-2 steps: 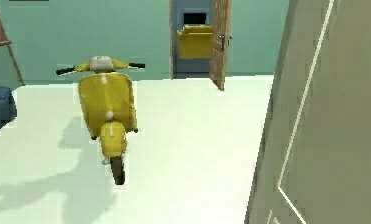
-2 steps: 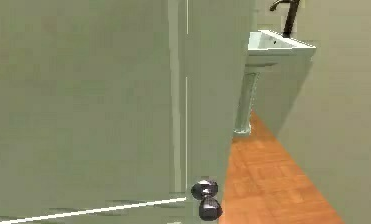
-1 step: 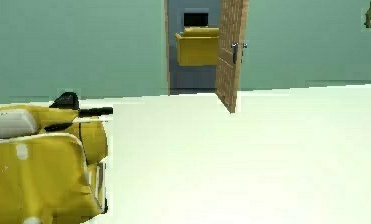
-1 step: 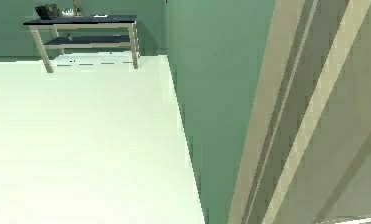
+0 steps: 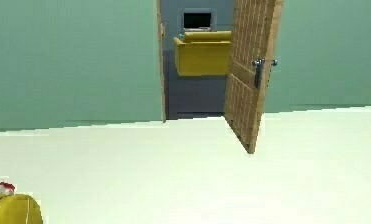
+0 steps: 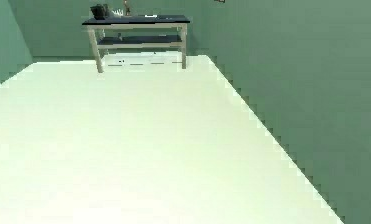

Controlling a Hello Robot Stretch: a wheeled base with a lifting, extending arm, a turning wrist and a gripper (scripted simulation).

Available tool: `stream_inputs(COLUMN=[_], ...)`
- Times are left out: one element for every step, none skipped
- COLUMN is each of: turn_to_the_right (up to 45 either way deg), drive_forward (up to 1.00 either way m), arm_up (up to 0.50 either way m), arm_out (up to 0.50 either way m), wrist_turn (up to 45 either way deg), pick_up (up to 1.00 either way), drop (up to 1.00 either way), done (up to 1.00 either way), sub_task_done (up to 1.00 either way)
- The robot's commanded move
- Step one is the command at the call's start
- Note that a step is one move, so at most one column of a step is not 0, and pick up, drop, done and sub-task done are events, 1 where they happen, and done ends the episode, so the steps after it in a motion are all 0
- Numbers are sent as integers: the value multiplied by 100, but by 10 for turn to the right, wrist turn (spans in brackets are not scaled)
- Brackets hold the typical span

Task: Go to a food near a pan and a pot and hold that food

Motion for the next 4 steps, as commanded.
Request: stream_inputs(turn_to_the_right=[0, 30, 0, 0], drive_forward=[100, 0, 100, 100], arm_up=[0, 0, 0, 0], arm_out=[0, 0, 0, 0], wrist_turn=[0, 0, 0, 0], pick_up=[0, 0, 0, 0], drop=[0, 0, 0, 0], done=[0, 0, 0, 0], sub_task_done=[0, 0, 0, 0])
